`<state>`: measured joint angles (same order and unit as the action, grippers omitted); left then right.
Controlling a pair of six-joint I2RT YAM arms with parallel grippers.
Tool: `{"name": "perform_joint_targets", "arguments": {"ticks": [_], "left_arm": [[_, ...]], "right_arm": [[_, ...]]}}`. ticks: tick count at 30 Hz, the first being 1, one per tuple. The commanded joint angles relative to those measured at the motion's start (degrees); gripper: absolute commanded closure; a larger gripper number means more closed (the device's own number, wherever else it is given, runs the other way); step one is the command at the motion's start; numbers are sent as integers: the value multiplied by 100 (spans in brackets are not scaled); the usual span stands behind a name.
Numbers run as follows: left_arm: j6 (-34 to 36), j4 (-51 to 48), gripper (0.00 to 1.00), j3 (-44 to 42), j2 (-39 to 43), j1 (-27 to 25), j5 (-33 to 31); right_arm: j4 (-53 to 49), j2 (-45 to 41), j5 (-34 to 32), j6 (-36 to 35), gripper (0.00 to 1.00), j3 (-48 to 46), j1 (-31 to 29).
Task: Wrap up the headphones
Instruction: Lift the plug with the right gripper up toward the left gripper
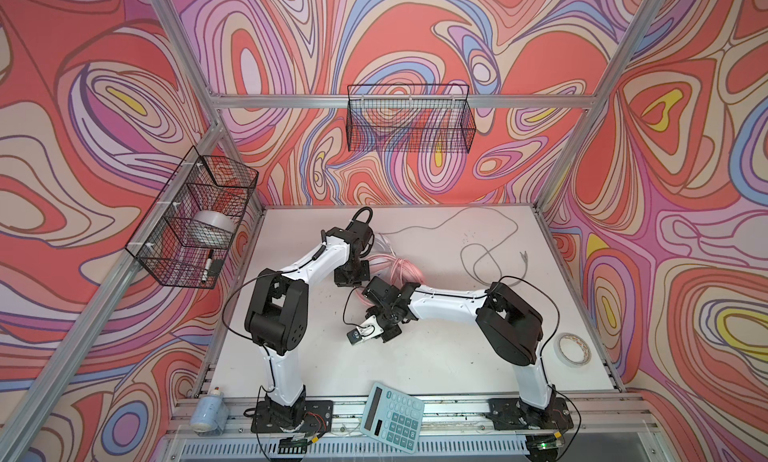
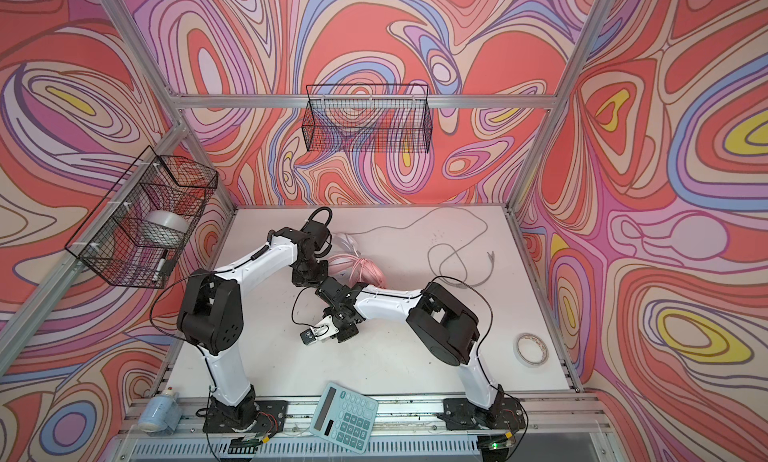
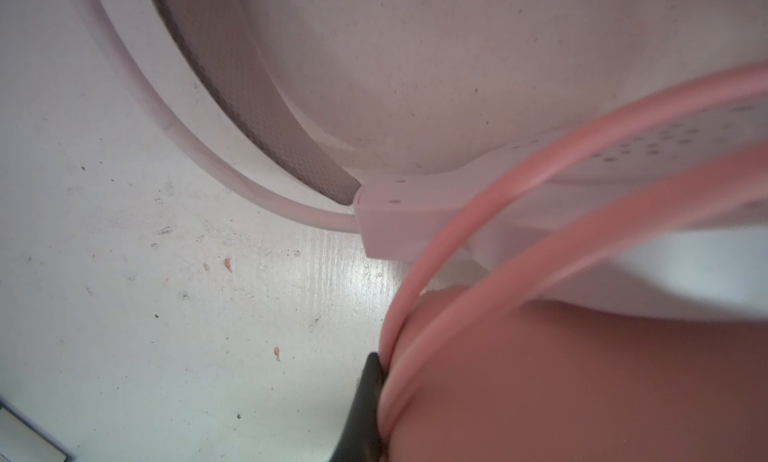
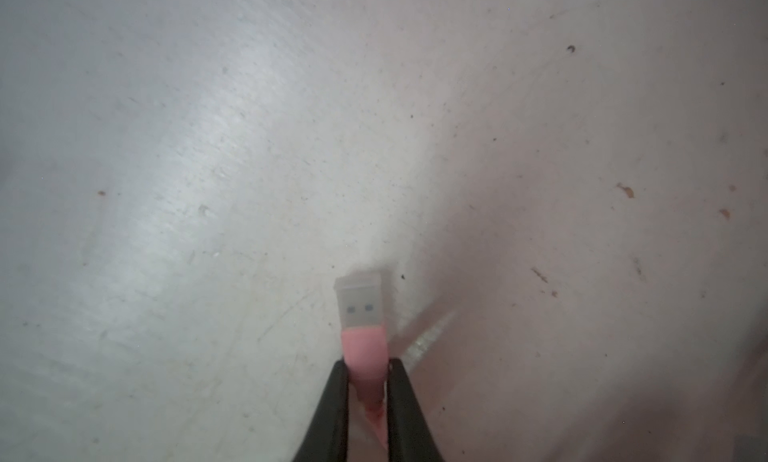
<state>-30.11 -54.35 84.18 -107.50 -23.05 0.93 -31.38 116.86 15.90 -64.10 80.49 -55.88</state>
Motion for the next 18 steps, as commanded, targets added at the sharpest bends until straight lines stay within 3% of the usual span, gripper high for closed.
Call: {"name": "perform_joint_targets", "arguments": {"ticks": [1,18], "left_arm": [[5,-253,100,-67,77,-23,219],[-107,-217,100,-42,111,-18,290]], "right_arm": [[9,-489,335,404,100,-251,132],[1328,-1911,1418,2436,100,-1109,500]]}}
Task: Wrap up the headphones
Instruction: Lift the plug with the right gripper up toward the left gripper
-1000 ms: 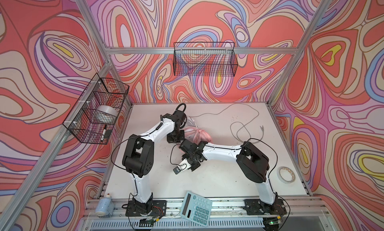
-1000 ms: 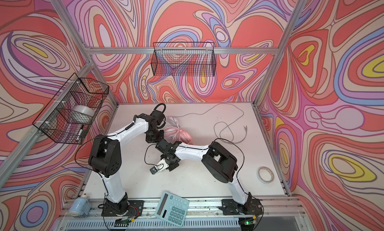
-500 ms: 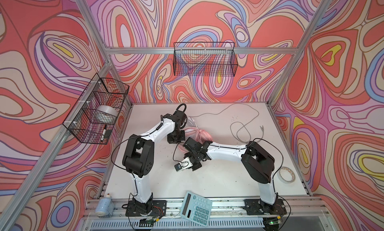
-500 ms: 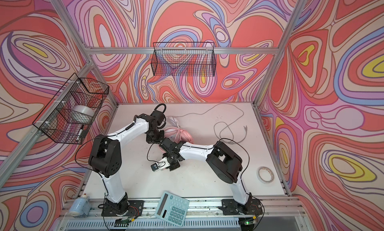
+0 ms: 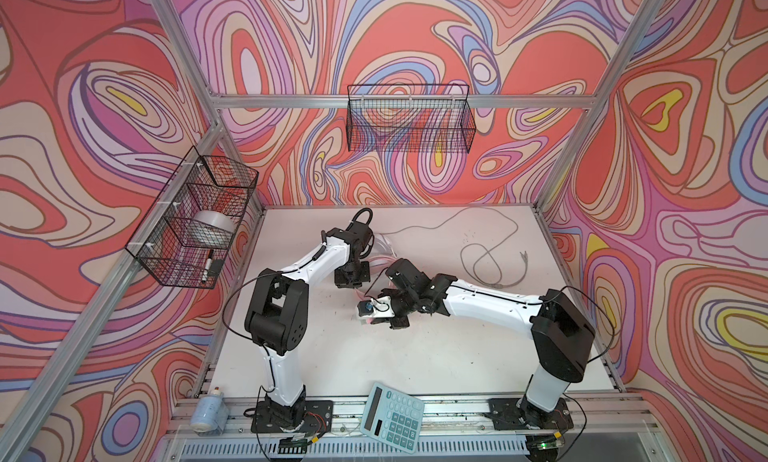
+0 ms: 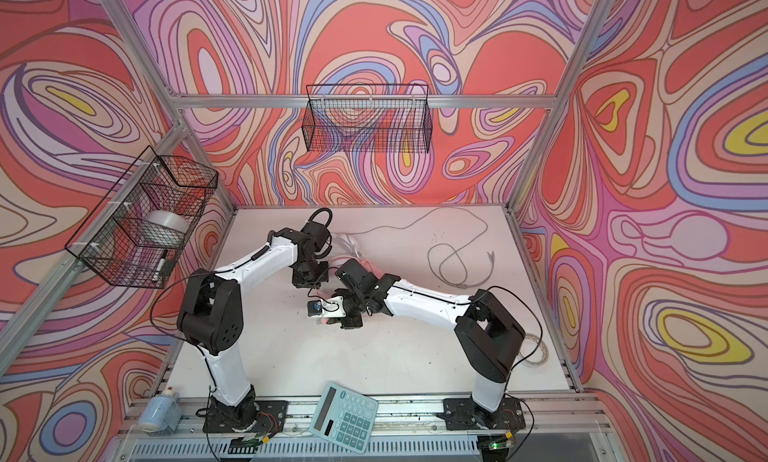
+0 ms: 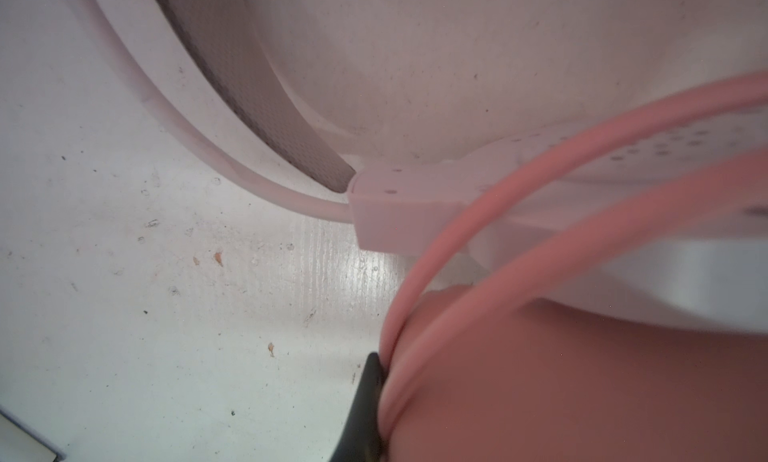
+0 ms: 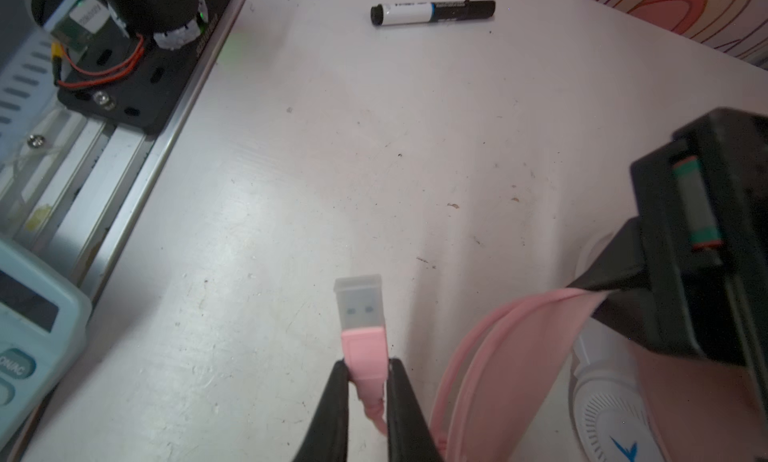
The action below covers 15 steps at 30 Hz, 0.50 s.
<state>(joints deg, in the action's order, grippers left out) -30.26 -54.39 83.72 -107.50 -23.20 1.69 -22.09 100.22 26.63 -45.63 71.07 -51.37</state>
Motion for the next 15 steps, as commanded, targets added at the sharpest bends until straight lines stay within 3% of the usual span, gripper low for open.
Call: {"name": "perform_joint_targets", "arguments": {"ticks": [1,7,15], "left_arm": [[-94,-212,100,-9,122,-5,212],[-116,-221,100,-31,171,-3,185],[-225,-247,100,-59,454,-8,203]], "right_arm": [[506,-303,379,687,100,-225,65],[1013,-588,599,1408,100,-447,276],[1230,-676,74,2814,100,-374,376]]}}
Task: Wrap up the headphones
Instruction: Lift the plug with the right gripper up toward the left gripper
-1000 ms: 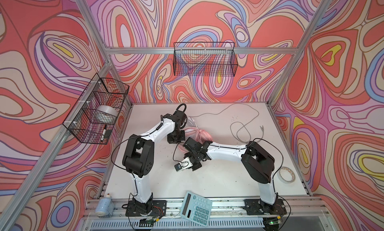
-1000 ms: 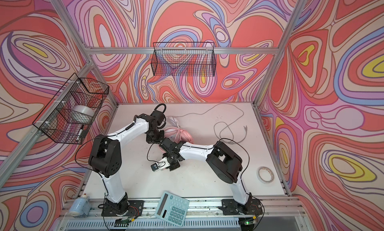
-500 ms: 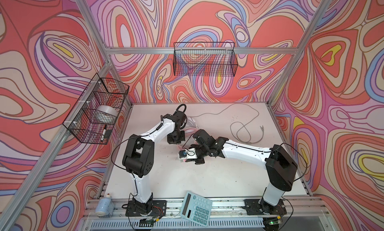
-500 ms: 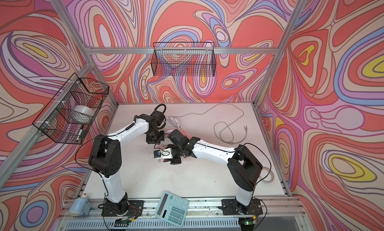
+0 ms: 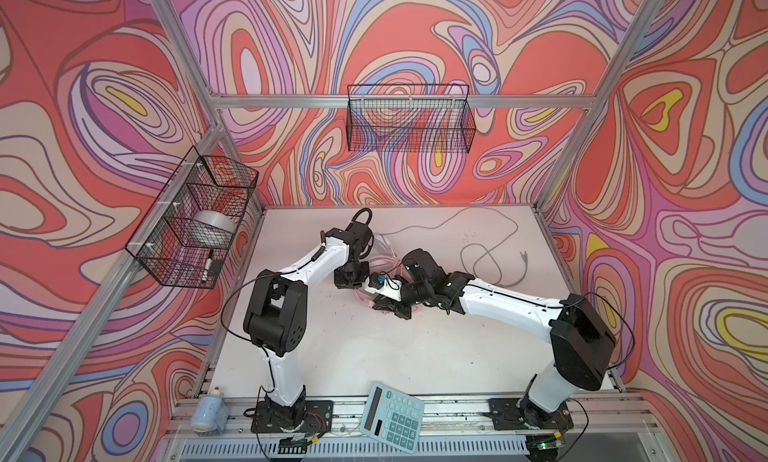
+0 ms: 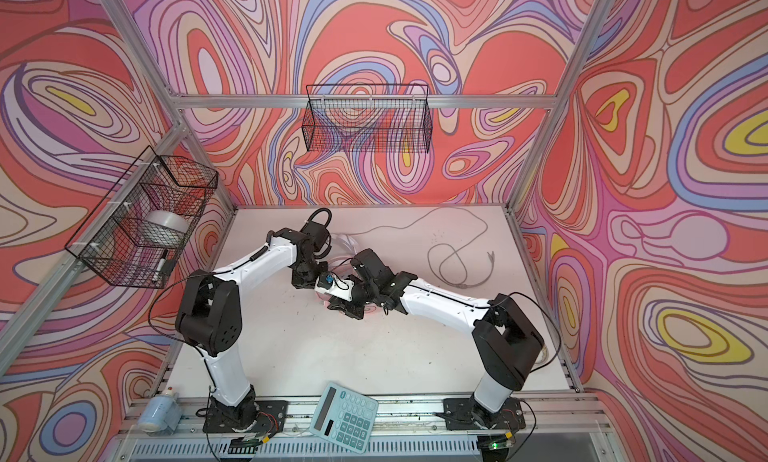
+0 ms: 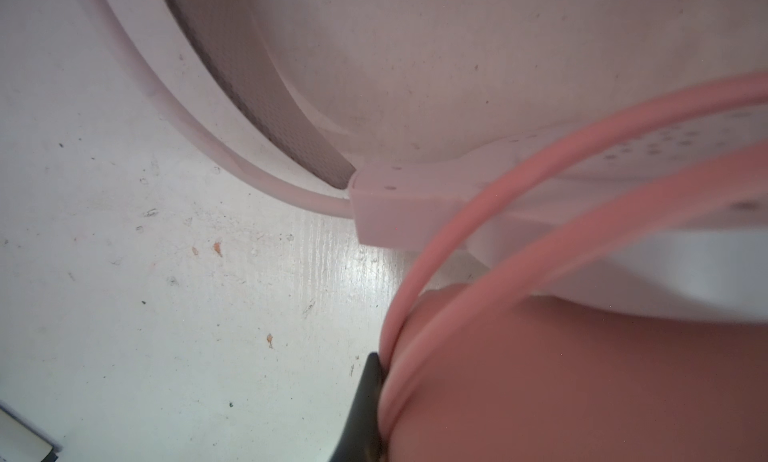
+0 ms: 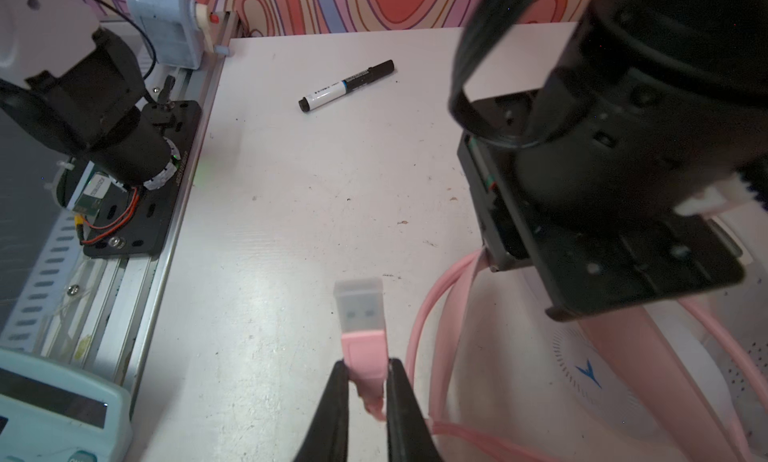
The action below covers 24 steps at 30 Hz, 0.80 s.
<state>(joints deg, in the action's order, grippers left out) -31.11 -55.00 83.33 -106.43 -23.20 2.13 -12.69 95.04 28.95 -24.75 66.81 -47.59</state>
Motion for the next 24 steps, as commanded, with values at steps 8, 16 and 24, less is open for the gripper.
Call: {"name": "perform_joint_targets", "arguments": {"ticks": [8,16,24], "left_arm": [[-171,-270,100,-49,540,-7,57],[-270,-304,100,-64,675,-7,28],[-417,-389,100,-86,953,-6,6]], "right_arm": [[180,-48,-965,1921,100,245,92],[-479,273,-1387,2941,100,787,108],[-926,613,-1501,4363,100,1367,98]]}}
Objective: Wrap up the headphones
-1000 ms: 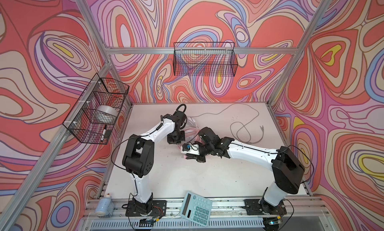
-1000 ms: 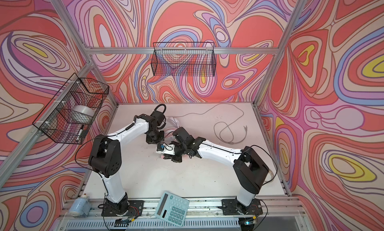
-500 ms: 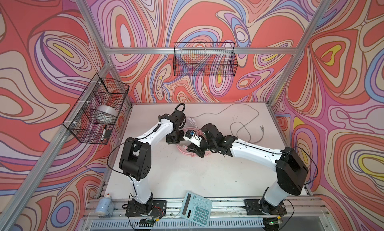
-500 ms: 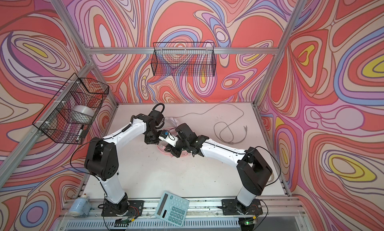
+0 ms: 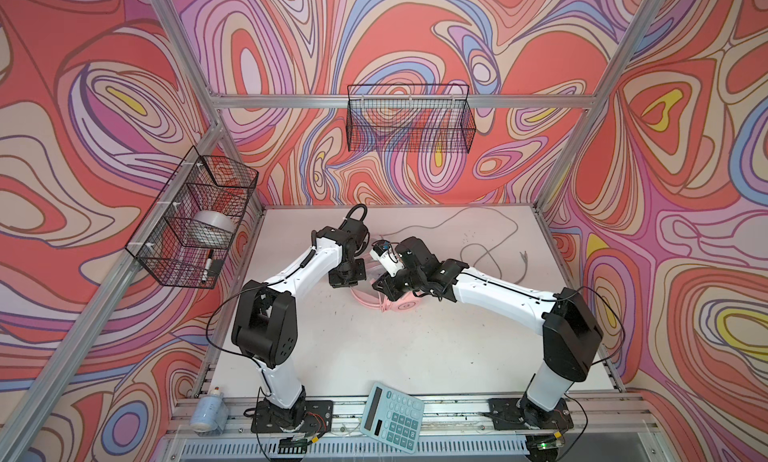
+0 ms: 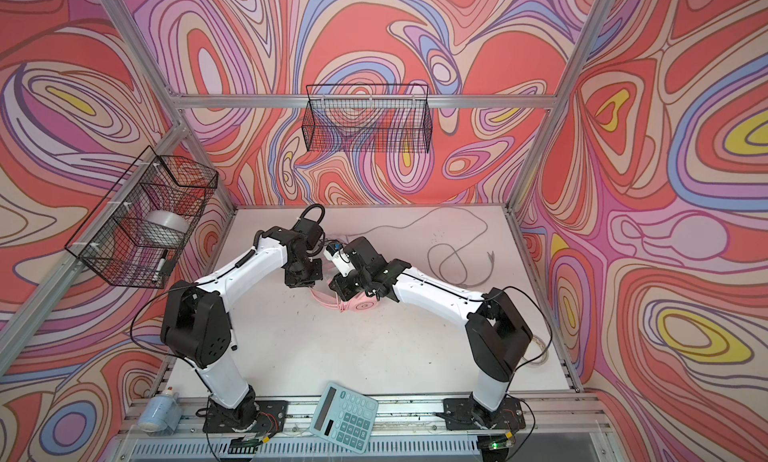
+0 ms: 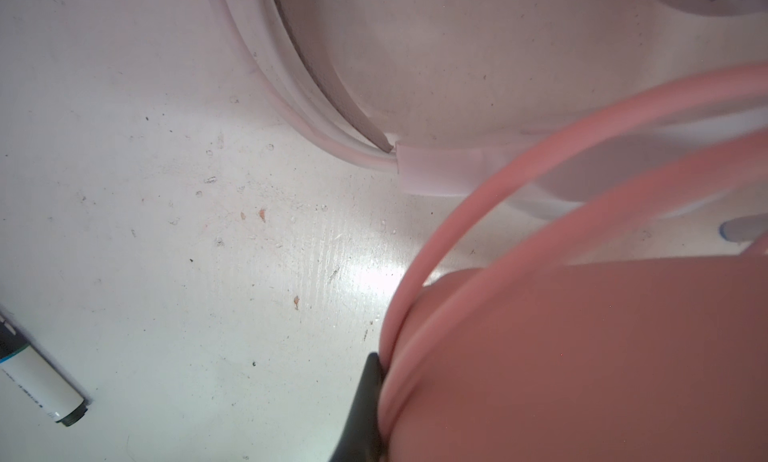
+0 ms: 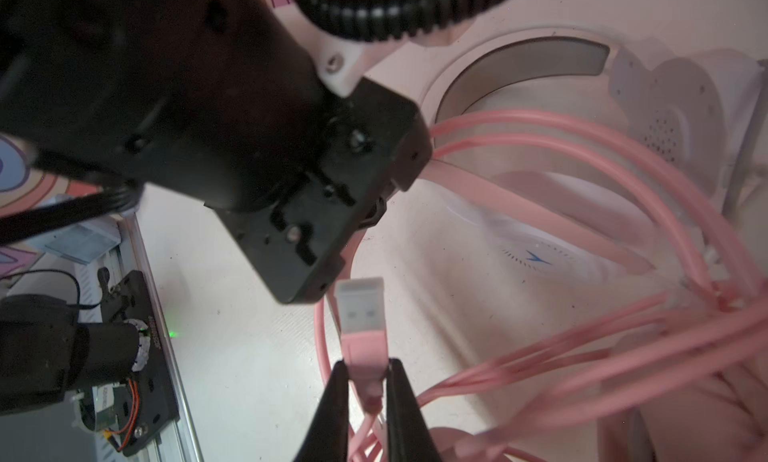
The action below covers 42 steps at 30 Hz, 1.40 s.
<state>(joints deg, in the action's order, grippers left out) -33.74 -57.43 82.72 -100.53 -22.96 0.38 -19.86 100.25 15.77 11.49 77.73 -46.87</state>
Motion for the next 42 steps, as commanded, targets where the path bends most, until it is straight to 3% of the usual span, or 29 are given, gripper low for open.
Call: {"name": "perform_joint_targets", "arguments": {"ticks": [1,6,23,42], "left_arm": [[-162,-146,100,-36,370,-31,194],[-195,-168,100,-19,372,-31,235],[-144,-183,100,-51,281,-33,273],[-116,-181,100,-63,157,-29,308]], "right_arm": [[-309,302,-196,817,100,374,22],[-880,751,-163,1057,100,914,36],[-1029,804,-118,1145,76,1062,36],[-511,241,-303,964,70,852,74]]}}
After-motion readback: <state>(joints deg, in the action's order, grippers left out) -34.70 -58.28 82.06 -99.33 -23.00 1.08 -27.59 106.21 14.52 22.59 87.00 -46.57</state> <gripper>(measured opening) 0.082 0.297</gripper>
